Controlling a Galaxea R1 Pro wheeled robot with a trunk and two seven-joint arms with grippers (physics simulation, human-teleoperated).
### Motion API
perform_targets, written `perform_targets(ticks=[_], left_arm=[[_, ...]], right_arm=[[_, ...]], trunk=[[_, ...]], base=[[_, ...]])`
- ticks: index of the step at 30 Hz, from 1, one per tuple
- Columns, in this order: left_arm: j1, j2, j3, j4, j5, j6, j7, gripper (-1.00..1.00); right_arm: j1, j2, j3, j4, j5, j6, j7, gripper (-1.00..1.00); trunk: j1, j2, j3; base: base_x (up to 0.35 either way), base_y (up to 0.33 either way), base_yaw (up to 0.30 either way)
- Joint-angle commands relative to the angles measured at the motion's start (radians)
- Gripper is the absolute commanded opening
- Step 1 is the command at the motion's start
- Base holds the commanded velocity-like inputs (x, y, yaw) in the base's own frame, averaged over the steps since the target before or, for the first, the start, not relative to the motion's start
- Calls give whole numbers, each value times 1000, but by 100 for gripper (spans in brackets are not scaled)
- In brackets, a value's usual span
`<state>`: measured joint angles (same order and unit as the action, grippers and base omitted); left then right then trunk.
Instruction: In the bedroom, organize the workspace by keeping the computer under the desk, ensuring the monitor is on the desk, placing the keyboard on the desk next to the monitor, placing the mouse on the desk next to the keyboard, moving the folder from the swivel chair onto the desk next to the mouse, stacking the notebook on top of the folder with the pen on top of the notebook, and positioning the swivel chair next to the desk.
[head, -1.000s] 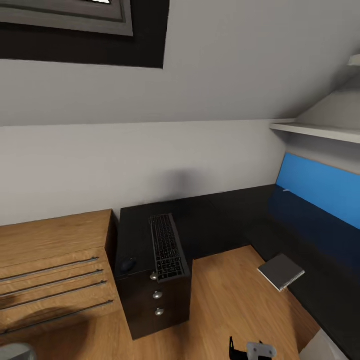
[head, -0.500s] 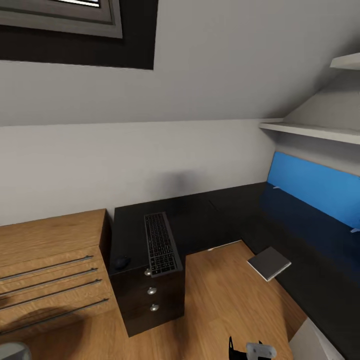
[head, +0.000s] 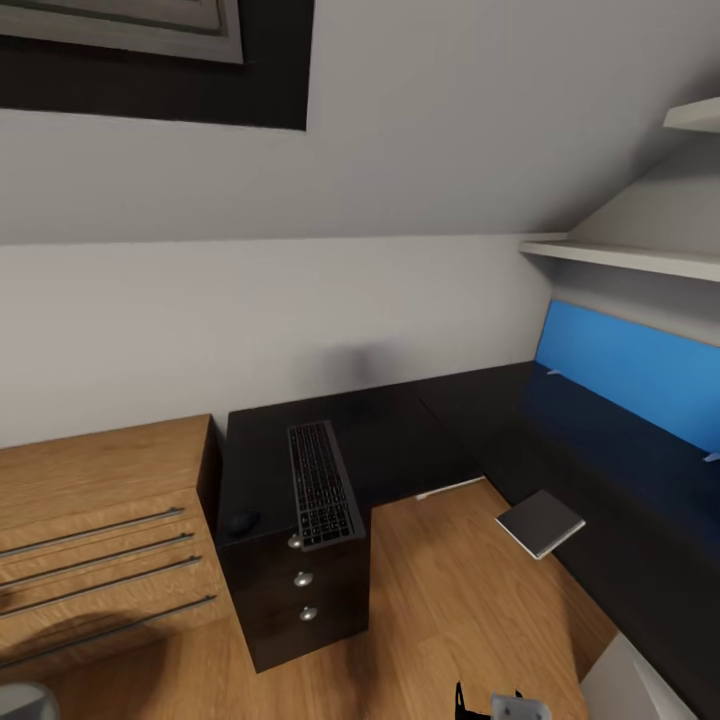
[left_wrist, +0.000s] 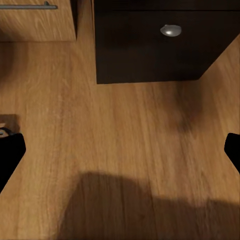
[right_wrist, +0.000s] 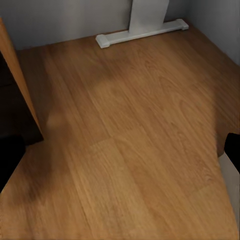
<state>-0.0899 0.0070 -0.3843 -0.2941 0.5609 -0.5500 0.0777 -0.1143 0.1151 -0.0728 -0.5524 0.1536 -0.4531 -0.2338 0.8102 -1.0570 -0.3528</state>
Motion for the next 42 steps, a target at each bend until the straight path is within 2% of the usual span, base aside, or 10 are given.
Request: perform_targets(ticks=[1,26,35,42], left_arm=[[-1,1,-8,0,2,-3,8,100],[-1,-5,-7,0,1,-6,8,100],[-1,-12,-8,-3,1,-8,8,100],[-1,-39,-7,-4,0,-3,10,100]], right_arm=[[-1,1,-5,11,11,-9,-2,100],[-1,3,-5,28,8,-38,-3,100],[-1,2,-5,28,6,-44,-4,100],[-1,2,-7,29,5,-45,-4,100]], trunk=[[4,-8,-4],[100,-183,-83],[134,-246,-108],[161,-295,-128]], base=[[0,0,0],[0,0,-1],[0,0,-158],[0,0,-221]])
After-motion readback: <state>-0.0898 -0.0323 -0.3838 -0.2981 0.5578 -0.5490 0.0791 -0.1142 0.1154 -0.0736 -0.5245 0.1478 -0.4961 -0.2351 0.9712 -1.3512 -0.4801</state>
